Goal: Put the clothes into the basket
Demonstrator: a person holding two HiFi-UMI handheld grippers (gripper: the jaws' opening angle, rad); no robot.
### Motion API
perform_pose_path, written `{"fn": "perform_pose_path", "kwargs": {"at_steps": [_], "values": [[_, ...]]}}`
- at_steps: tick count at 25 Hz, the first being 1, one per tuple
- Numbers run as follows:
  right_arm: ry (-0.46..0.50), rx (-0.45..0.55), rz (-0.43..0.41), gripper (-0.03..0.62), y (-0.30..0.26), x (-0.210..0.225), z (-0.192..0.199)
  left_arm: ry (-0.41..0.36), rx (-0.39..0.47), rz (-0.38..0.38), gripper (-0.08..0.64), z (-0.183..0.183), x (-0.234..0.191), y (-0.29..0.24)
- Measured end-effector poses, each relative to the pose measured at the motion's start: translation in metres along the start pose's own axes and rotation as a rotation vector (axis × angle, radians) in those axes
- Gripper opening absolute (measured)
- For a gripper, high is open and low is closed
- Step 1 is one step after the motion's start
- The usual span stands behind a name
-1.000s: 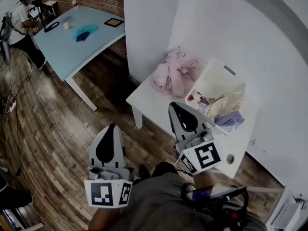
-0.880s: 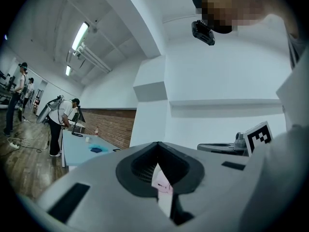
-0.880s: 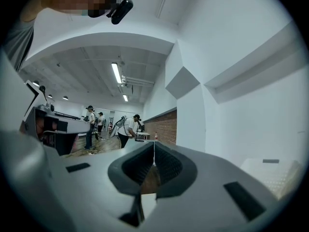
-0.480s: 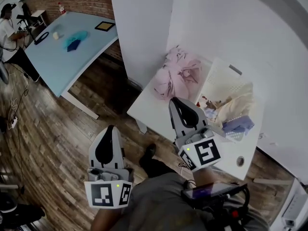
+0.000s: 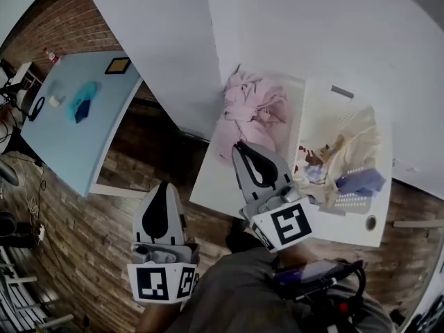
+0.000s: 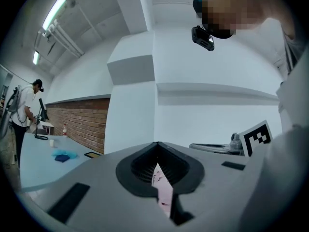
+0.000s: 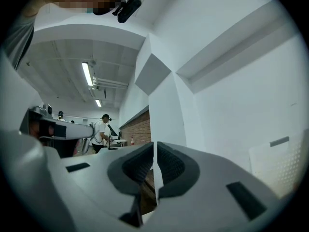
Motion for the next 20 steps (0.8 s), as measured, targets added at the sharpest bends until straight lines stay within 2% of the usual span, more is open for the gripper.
{"fn": "perform_pose_path", "kwargs": {"at_steps": [3,9,15,20], "values": [[-0.018,-0.004,0.059,0.012,-0.015,0.010,0.001,-0.014,-0.017,0.073,0.008,-0.006,-0.006,-0.030],[-0.026,-0.027,0.151,0.015,-0.028,0.027,-0.007,-0.017,-0.015,0.168,0.008,-0.022,-0.014,-0.067],[-0.033,-0.060,0.266,0.027,-0.040,0.039,-0.002,0.002,-0.037,0.284,0.008,-0.019,-0.024,-0.105],[-0.074,-0.112,0.373,0.083,-0.061,0.049,0.020,0.003,-0.094,0.419,0.008,-0.007,-0.031,-0.139]]}}
Point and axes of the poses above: the fingertips, and each gripper's own axes: y backward along the fingers, x to its right, z out of its underside, the point moved 5 cm from there along y, backward along the fingers, and after that the axes turned 11 degrees about -x, right-handed, at the moved point
